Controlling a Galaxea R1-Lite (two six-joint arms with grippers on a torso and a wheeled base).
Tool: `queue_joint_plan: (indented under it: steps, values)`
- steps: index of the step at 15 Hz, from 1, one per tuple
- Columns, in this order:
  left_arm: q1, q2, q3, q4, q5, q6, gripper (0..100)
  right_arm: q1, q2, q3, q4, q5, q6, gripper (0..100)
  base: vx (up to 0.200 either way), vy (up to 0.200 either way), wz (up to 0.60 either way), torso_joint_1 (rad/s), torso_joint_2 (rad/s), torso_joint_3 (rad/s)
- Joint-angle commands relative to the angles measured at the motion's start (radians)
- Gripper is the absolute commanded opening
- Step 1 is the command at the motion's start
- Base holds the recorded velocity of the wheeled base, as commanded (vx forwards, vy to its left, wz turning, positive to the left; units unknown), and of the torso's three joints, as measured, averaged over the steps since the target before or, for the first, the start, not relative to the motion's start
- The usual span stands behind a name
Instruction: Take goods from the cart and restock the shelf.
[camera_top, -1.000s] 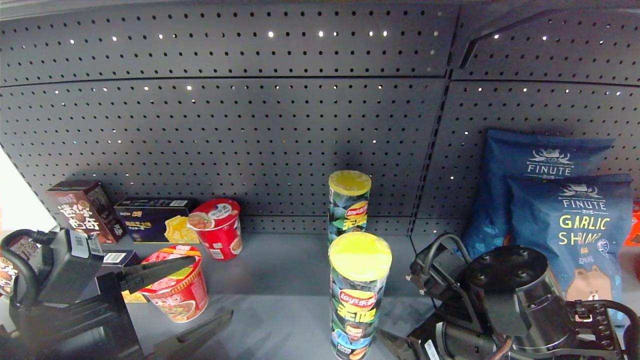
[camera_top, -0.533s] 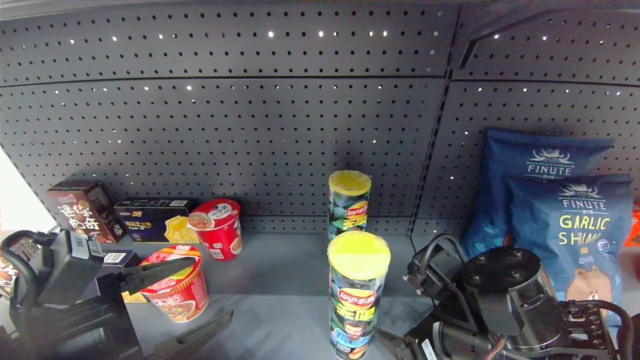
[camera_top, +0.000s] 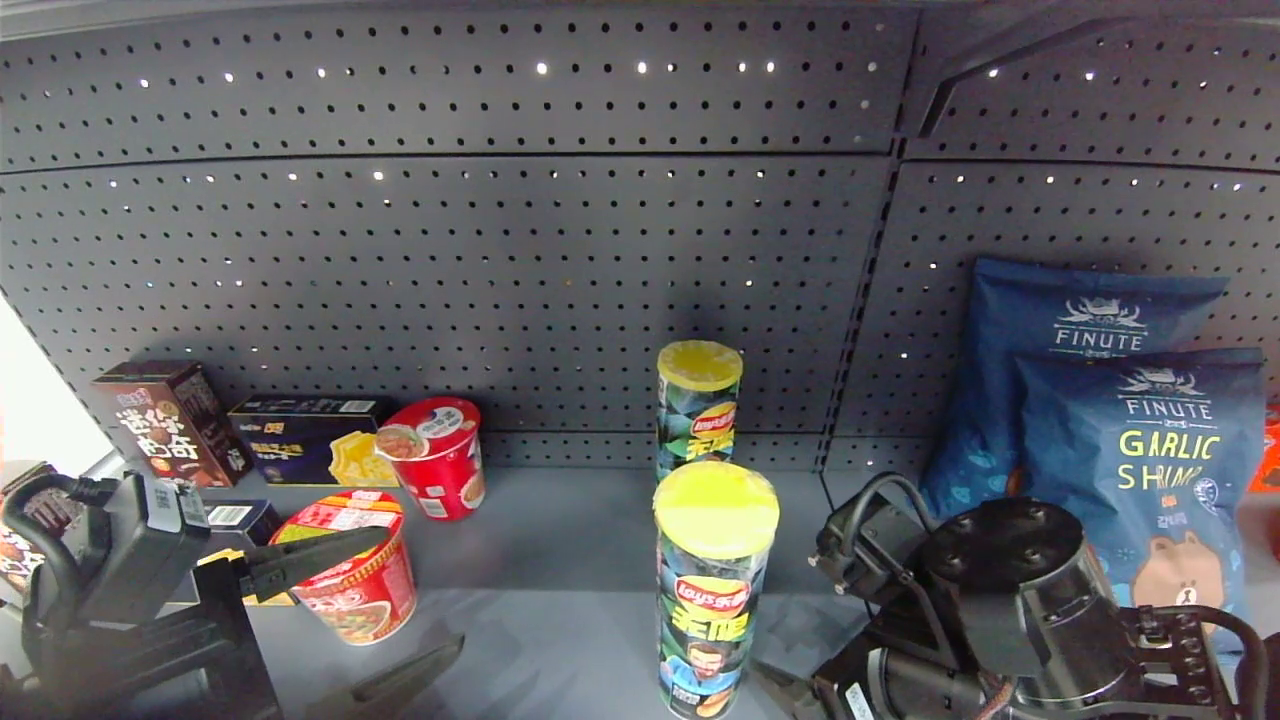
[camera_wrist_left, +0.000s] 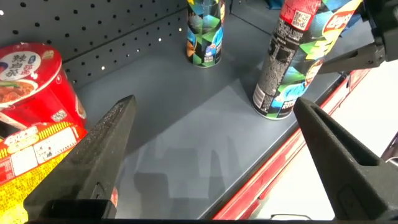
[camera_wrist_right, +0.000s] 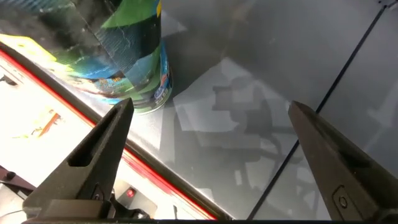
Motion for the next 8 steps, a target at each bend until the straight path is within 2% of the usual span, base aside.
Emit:
queue_joint_plan:
  steps: [1,2,3,5,6,7,8]
  values:
    - [0.000,-0.041,0.007,-0.001,0.000,0.001,100,-0.007,-0.072,0.020,0.001,-0.003,0.003,100,0.000,0.000,0.00,0.000,0.00,0.000]
    - [0.003,-0.081,0.011,0.001,0.004,-0.001,100,-0.032,-0.118,0.028,-0.001,-0.003,0.018,100,0.000,0.000,0.00,0.000,0.00,0.000]
    - [0.035,-0.140,0.027,0.004,0.009,-0.004,100,-0.067,-0.170,0.036,-0.001,-0.009,0.061,100,0.000,0.000,0.00,0.000,0.00,0.000]
    - [0.147,-0.288,0.086,0.005,0.012,-0.007,100,-0.178,-0.322,0.093,0.012,-0.011,0.081,100,0.000,0.000,0.00,0.000,0.00,0.000]
    - [0.181,-0.374,0.122,0.008,0.021,-0.007,100,-0.231,-0.389,0.129,0.015,-0.011,0.081,100,0.000,0.000,0.00,0.000,0.00,0.000]
    - [0.199,-0.473,0.160,0.021,0.055,-0.009,100,-0.299,-0.460,0.165,0.015,-0.011,0.079,100,0.000,0.000,0.00,0.000,0.00,0.000]
    - [0.205,-0.593,0.186,0.080,0.106,-0.009,100,-0.377,-0.538,0.191,0.022,-0.011,0.075,100,0.000,0.000,0.00,0.000,0.00,0.000]
